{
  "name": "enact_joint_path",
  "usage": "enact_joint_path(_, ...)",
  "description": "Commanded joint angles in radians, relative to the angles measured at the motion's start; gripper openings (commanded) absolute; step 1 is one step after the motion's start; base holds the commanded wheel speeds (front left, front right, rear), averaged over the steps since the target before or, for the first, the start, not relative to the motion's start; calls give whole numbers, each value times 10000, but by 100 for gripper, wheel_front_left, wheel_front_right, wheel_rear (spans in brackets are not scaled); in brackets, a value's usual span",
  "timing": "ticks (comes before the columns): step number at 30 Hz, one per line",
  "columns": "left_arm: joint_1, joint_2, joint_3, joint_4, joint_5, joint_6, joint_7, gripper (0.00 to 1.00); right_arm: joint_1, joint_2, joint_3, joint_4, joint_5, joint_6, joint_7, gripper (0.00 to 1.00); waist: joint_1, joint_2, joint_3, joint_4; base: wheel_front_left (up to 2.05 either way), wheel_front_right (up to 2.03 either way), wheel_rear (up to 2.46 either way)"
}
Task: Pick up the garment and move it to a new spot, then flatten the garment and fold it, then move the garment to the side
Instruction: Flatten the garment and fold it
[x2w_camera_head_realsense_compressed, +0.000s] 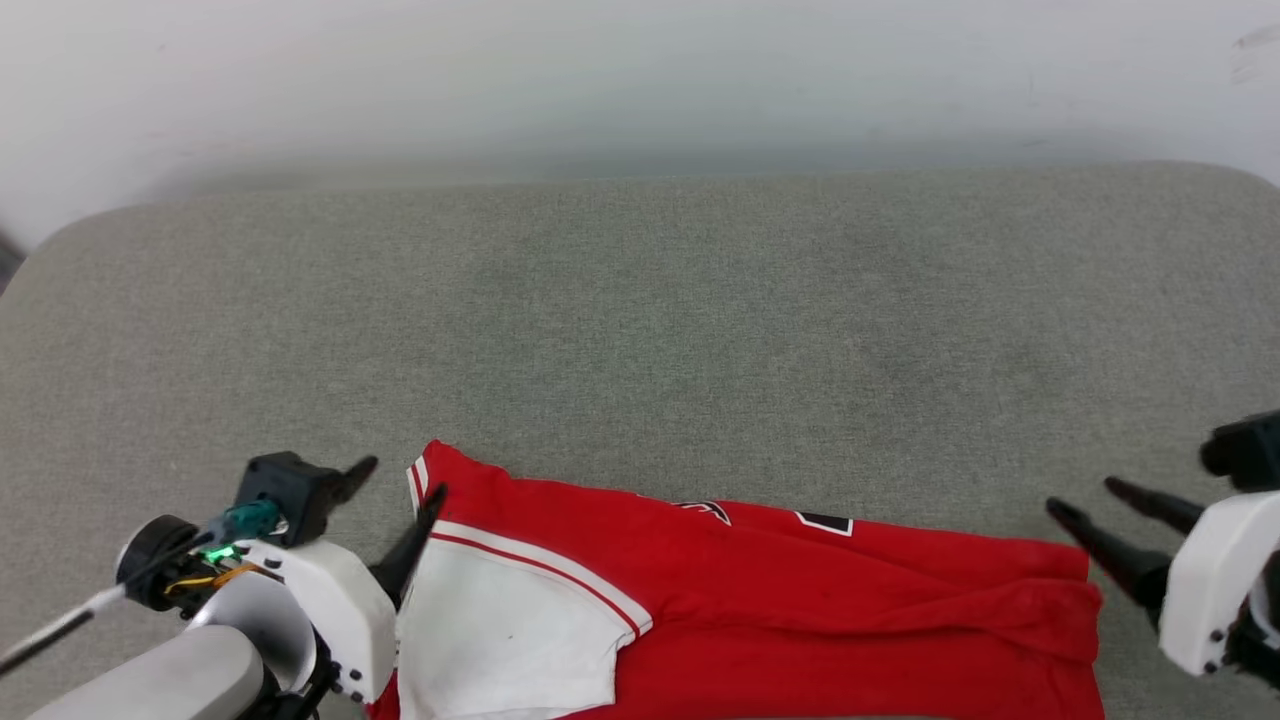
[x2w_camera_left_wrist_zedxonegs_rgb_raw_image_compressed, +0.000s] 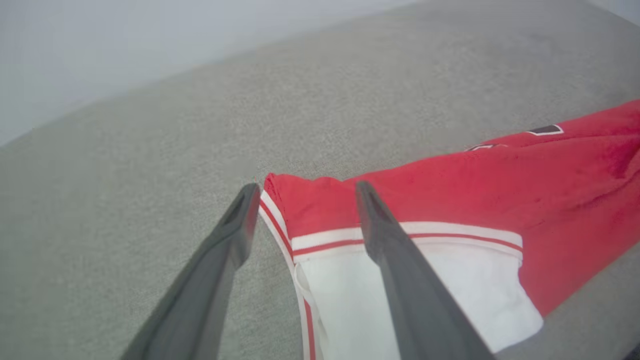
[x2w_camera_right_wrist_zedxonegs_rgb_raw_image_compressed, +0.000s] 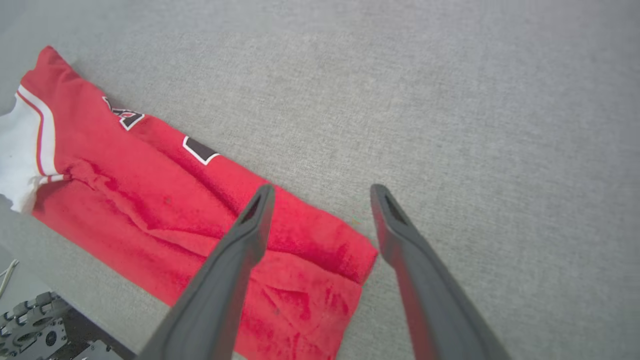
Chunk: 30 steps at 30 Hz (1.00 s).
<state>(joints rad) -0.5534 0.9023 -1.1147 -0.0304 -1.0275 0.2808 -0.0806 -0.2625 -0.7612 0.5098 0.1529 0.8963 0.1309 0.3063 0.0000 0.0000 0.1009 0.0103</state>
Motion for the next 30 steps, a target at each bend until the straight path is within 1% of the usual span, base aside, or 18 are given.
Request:
enact_joint_path(1,446,-228,465,90,319,907,-1208,100,516,166,-986,80,-98,-4,-373,100,0,0,38,-7,0,0,0)
enact_joint_path(3,677,-366,794,109,409,1386,-1589,100,750,330,-1447,200,-52,-4,-434,100,0,0,49,7,0,0,0)
enact_joint_path(6,1143,-639,1404,96,716,2050,-1809,100,1176,602,-2067,316,138,-6,-322,100,0,0,58,37,0,0,0)
enact_joint_path(9,1671,-1038,2357,-134,1490,2643,-1856,100,1615,886,-2540,482,238,-4,-33,100,0,0,82,113,0,0,0)
enact_joint_path(11,2277,-1366,2991,-249,2044,2904,-1858,100,1894,1064,-2765,639,299,-4,253,100,0,0,103,170,0,0,0)
enact_joint_path(14,2985,-1903,3972,-434,2854,3085,-1853,100,2165,1393,-3046,835,396,-4,616,100,0,0,147,250,0,0,0)
enact_joint_path(17,3724,-2433,4772,-496,3641,3027,-1853,100,2319,1690,-3210,1098,534,-4,921,100,0,0,219,326,0,0,0)
enact_joint_path(20,4292,-3031,5534,-516,4343,2894,-1854,100,2403,2013,-3120,1331,626,-4,1201,100,0,0,297,403,0,0,0)
enact_joint_path(24,4898,-3846,6310,-469,5223,2495,-1855,100,2544,2474,-2763,1531,835,-4,1599,100,0,0,370,515,0,0,0)
enact_joint_path(25,4898,-3846,6310,-469,5223,2495,-1855,100,2544,2474,-2763,1531,835,-4,1599,100,0,0,370,515,0,0,0)
enact_joint_path(26,5011,-4004,6455,-432,5484,2361,-1855,100,2587,2592,-2624,1569,826,-4,1696,100,0,0,379,534,0,0,0)
enact_joint_path(27,5235,-4348,6723,-371,5922,2165,-1855,100,2651,2804,-2373,1698,851,-4,1864,100,0,0,396,572,0,0,0)
enact_joint_path(28,5235,-4348,6723,-371,5922,2165,-1855,100,2651,2804,-2373,1698,851,-4,1864,100,0,0,396,572,0,0,0)
enact_joint_path(30,5433,-4737,7060,-335,6210,1949,-1855,100,2691,2999,-2112,1829,891,-4,2013,100,0,0,406,615,0,0,0)
